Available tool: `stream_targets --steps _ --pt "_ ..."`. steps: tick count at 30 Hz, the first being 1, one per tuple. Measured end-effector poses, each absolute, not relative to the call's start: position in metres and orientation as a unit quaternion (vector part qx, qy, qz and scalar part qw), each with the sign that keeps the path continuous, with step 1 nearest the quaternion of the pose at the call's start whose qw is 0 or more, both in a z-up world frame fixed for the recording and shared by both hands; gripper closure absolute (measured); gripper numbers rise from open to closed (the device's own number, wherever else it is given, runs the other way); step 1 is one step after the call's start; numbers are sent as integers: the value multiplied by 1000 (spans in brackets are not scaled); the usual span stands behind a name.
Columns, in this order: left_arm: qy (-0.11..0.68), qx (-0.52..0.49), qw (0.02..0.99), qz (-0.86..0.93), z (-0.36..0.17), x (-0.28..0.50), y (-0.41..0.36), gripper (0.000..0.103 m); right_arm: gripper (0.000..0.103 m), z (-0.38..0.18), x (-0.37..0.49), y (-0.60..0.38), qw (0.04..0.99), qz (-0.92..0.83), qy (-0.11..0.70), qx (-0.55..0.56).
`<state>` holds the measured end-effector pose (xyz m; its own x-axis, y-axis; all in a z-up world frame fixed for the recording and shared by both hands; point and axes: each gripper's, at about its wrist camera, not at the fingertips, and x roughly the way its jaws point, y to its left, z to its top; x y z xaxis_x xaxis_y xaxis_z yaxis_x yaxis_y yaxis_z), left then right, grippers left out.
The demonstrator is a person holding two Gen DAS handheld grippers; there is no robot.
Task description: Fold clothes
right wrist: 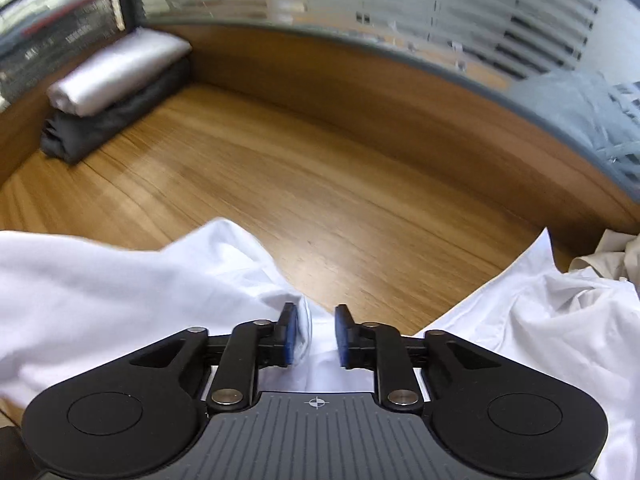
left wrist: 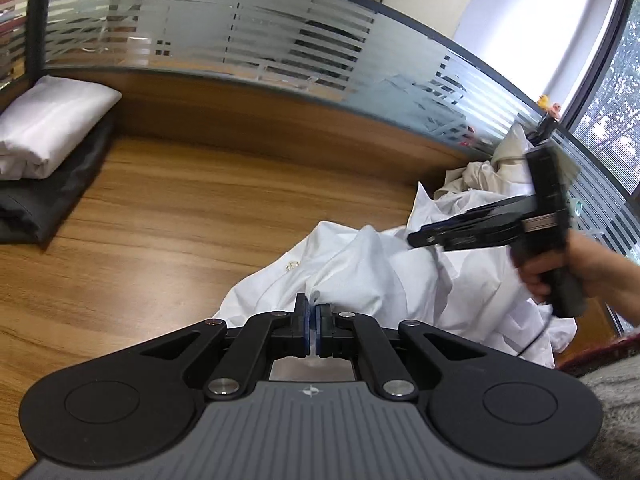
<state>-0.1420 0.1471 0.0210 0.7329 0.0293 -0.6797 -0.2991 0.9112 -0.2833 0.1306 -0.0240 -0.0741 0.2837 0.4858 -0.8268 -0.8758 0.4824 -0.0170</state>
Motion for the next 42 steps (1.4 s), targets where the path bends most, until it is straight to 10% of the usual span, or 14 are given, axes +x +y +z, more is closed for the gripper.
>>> stream_targets --steps 20,22,24,32,37,39,42 --pt "338 68 907 -240 18 -121 127 96 52 -14 15 -64 763 374 512 125" --pt "328 80 903 -267 12 -122 126 96 59 -22 4 -62 773 337 518 144" --pt "322 84 898 -286 6 -122 127 88 100 -29 -7 -63 781 309 518 163" --pt "316 81 900 -287 -8 -125 155 50 100 -41 -40 -81 817 222 476 236" --pt "327 99 902 -264 -15 -114 156 55 100 -42 -52 -80 828 187 454 269" --pt "324 128 906 -240 -20 -112 151 84 101 -40 -57 -78 842 170 443 258" --pt "332 118 916 -194 -27 -107 158 96 101 -37 -64 -74 865 141 426 225"
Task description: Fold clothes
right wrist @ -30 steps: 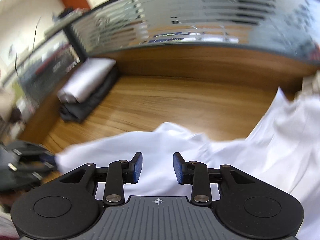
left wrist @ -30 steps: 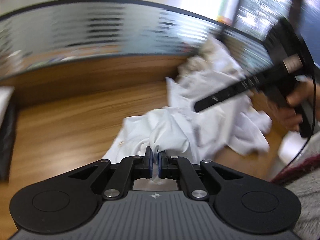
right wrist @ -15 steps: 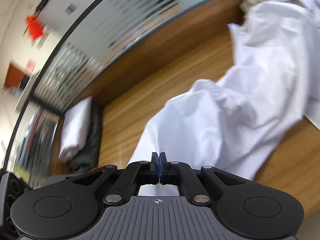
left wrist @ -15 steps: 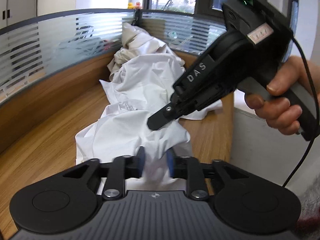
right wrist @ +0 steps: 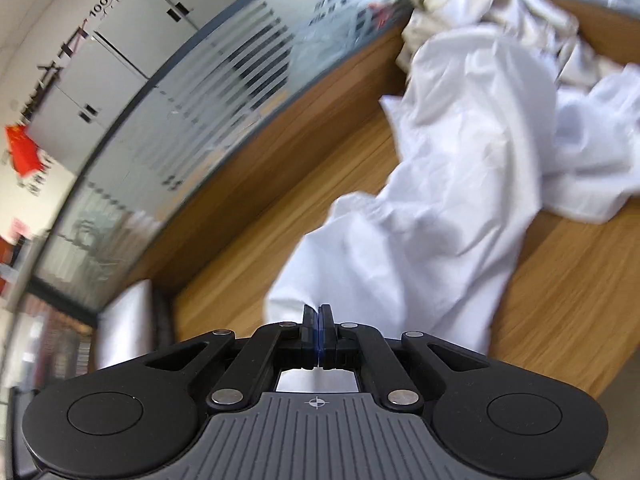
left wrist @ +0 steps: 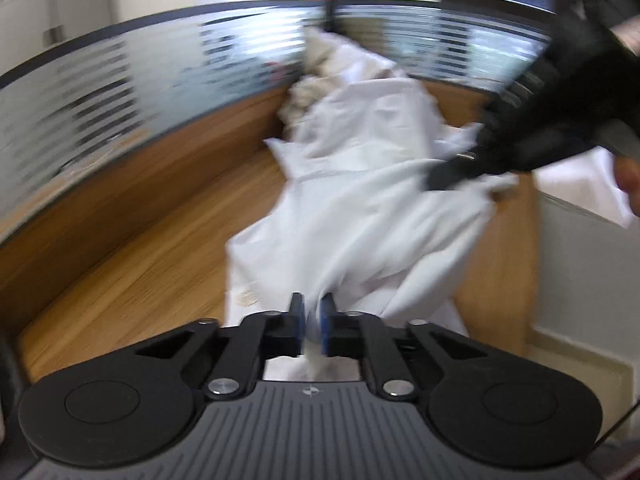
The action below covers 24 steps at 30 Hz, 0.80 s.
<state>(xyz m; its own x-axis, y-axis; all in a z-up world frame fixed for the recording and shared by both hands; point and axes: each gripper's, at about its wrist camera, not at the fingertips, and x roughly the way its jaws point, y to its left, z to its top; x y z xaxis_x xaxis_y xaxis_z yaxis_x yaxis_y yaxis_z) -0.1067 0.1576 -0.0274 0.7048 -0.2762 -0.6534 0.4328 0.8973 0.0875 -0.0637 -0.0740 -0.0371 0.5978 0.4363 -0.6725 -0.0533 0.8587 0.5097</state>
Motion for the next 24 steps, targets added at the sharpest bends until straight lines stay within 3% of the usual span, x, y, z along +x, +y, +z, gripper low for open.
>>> stream_targets --steps 5,8,10,12,17,24 --pt "347 97 913 -188 -29 -108 165 100 95 -35 -80 -53 888 142 422 114" --pt "349 89 912 -194 -25 -115 166 100 64 -27 -95 -41 904 145 399 48" --pt "345 81 914 -196 -21 -117 165 100 56 -21 -105 -36 909 162 382 25" --pt "340 73 916 -198 -16 -124 166 100 40 -17 -111 -31 909 183 375 -2" --pt "329 65 919 -208 -8 -132 165 100 36 -29 -114 -6 906 182 371 -93" --pt "330 54 930 -155 -6 -135 178 101 40 -59 -97 -18 919 95 372 -89"
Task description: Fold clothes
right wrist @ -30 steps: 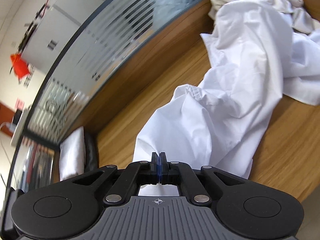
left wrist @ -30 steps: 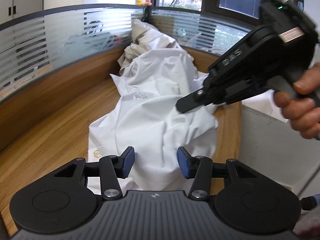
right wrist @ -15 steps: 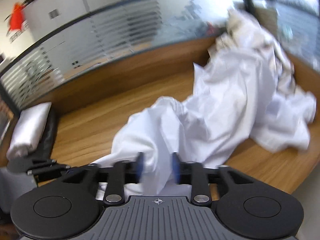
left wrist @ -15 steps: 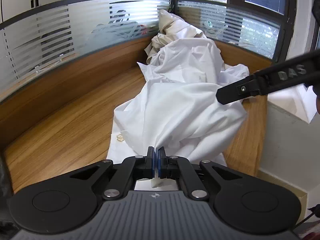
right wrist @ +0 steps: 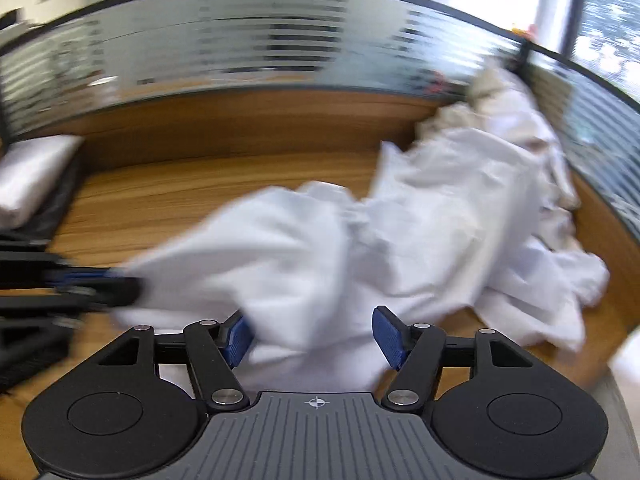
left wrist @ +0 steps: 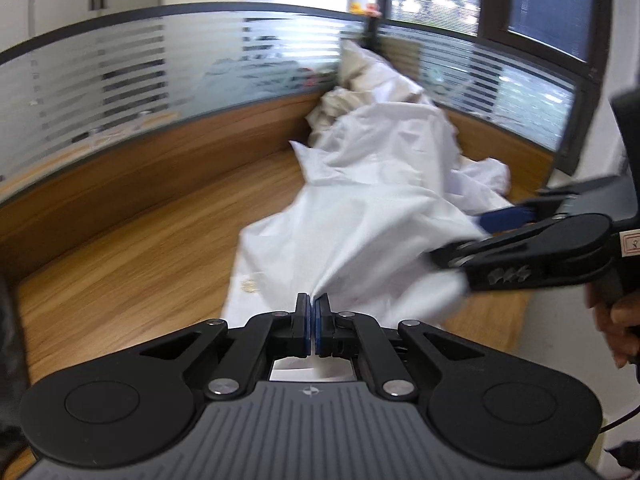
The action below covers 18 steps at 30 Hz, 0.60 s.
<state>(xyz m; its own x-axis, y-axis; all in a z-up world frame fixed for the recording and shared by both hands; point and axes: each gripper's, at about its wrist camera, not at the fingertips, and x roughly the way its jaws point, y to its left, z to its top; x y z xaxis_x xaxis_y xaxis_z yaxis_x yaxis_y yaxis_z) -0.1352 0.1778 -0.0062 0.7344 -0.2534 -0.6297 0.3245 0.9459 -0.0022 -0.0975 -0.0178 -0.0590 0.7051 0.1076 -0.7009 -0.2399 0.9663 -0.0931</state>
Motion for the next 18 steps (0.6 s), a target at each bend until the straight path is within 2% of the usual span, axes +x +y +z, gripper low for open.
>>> stream_targets --steps 4,7,9,12,18 --pt "340 40 926 -160 -8 -137 188 101 42 -65 -96 -41 918 85 385 -29" --pt "323 61 928 -174 -3 -143 187 94 51 -65 -99 -43 917 96 386 -15" --pt "307 82 929 -191 3 -148 184 65 51 -63 -100 -42 916 105 388 -3" --pt "271 140 926 -224 8 -155 171 52 51 -59 -99 -39 914 116 389 10" --pt "250 219 912 -240 -1 -143 144 51 49 -49 -97 -29 916 134 378 7"
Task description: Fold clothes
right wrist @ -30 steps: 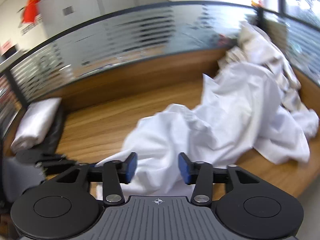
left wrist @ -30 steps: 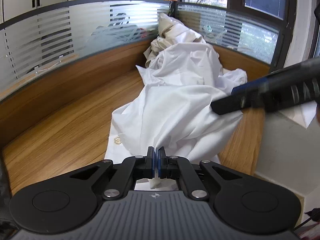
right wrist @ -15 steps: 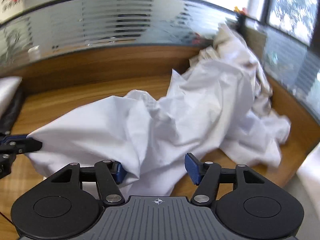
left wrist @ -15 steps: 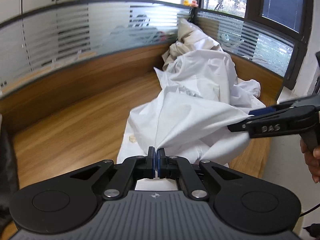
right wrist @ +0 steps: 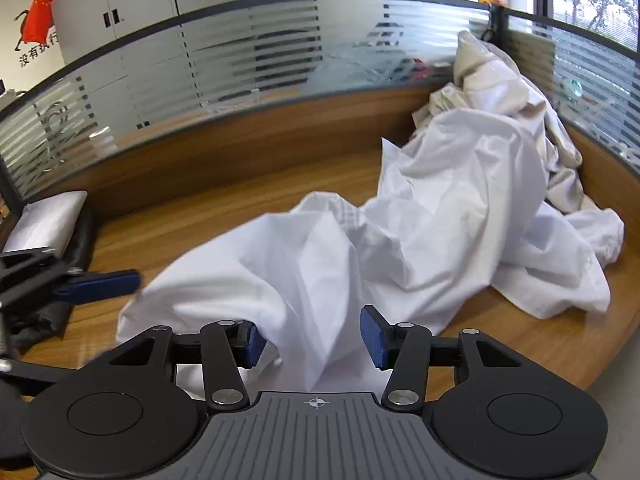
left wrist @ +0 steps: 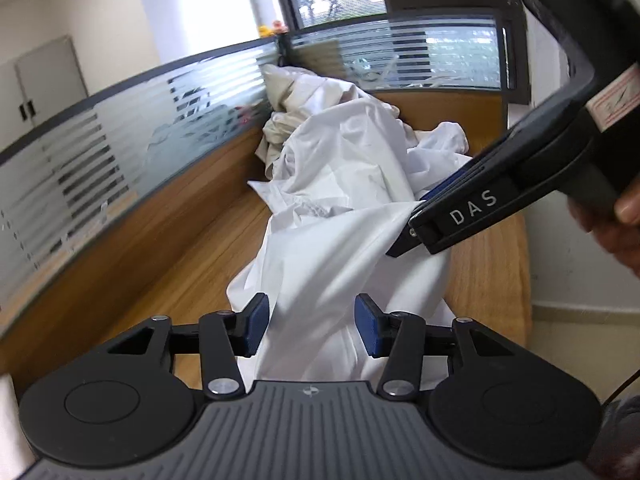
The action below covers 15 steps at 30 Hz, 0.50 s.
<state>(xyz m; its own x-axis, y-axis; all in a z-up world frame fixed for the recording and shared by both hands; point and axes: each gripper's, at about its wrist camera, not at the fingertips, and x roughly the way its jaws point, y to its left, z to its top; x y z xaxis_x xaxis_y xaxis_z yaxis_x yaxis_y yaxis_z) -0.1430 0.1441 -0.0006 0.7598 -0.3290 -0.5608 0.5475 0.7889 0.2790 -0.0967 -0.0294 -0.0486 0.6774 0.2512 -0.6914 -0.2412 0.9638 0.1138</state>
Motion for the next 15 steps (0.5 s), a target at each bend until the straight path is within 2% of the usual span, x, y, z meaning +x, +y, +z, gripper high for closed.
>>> stream_targets --steps 1,2,3,6,12,13,15 --pt "244 227 912 -238 -2 -141 142 53 49 -47 -96 -29 916 136 377 5" --pt "237 233 913 -238 -1 -139 141 68 48 -46 -96 -28 916 137 376 4" --pt "229 238 913 -238 0 -138 140 89 46 -46 -95 -29 916 136 376 2" --pt "241 198 917 -247 12 -127 147 95 45 -47 -97 -31 916 134 379 -3" --pt "305 93 908 -272 31 -99 172 96 47 -31 -116 -37 919 141 368 6" --pt "310 87 906 -274 33 -97 174 96 48 -25 -120 -37 921 145 362 15" --pt "317 77 902 -282 36 -93 176 96 58 -14 -127 -37 921 161 352 35"
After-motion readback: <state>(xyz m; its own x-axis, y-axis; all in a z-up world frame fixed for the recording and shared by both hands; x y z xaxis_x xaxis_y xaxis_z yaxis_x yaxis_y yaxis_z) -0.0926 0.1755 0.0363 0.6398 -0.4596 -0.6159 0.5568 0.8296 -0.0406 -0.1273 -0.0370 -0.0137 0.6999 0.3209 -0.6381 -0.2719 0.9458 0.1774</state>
